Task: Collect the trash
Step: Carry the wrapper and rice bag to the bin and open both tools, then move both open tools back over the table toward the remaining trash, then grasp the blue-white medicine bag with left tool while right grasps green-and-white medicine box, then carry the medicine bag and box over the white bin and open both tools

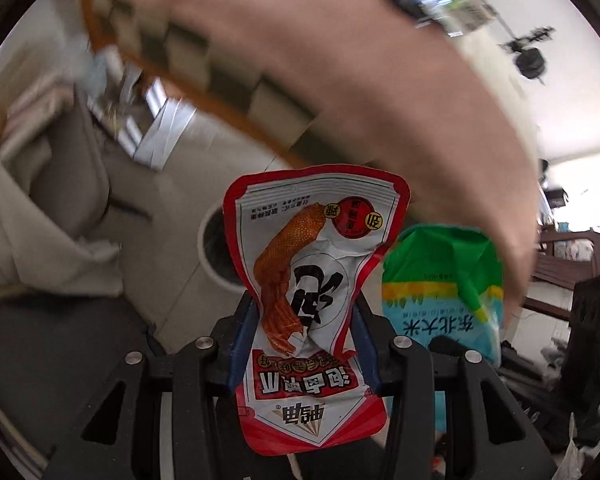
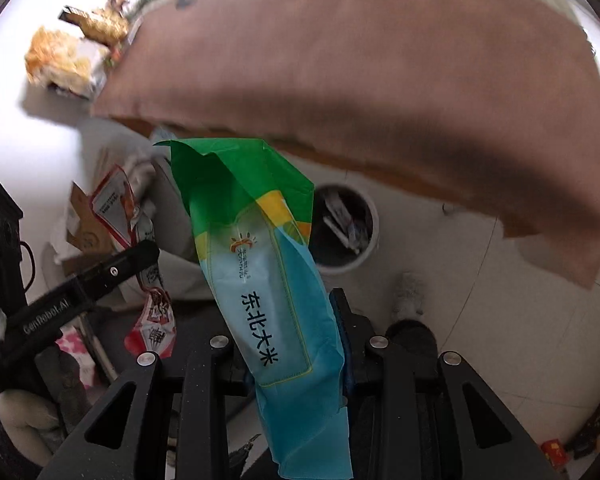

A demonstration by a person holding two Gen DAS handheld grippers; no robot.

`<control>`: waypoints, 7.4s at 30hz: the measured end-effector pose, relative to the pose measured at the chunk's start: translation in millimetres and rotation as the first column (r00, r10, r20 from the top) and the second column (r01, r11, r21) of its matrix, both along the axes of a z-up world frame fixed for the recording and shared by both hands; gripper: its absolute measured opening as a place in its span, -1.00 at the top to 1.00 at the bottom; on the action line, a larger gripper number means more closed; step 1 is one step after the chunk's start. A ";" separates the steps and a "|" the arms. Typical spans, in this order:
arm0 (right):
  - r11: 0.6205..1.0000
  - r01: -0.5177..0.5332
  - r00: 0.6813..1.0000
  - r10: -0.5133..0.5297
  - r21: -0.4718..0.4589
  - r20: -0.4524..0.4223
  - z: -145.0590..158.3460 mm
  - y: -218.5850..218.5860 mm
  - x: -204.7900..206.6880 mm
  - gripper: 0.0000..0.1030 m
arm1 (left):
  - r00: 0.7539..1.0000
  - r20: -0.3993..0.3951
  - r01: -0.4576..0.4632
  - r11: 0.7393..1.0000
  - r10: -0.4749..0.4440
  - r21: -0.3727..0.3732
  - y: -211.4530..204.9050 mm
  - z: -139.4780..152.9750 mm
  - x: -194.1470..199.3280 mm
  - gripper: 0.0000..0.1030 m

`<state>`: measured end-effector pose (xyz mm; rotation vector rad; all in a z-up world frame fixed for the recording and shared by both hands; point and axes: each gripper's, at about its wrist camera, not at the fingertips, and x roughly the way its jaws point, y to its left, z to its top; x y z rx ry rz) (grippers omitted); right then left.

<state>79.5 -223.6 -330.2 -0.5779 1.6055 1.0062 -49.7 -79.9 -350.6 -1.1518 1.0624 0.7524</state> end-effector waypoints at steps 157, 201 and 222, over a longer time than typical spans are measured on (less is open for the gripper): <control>0.989 -0.021 0.972 -0.014 0.144 0.236 153.9 218.6 218.7 -0.49 | 0.997 -0.063 -0.023 0.956 0.043 0.293 162.5 177.4 131.3 -0.07; 0.990 -0.106 0.965 0.125 -0.093 0.230 -345.4 65.1 -7.9 -1.00 | 0.946 -0.308 -0.094 0.995 0.099 0.032 25.6 -299.4 -40.4 -0.97; 0.986 -0.115 0.944 0.145 -0.116 0.295 -254.4 40.3 -13.7 -1.00 | 0.929 -0.366 -0.035 0.998 0.051 0.051 -19.2 -212.5 -47.2 -0.97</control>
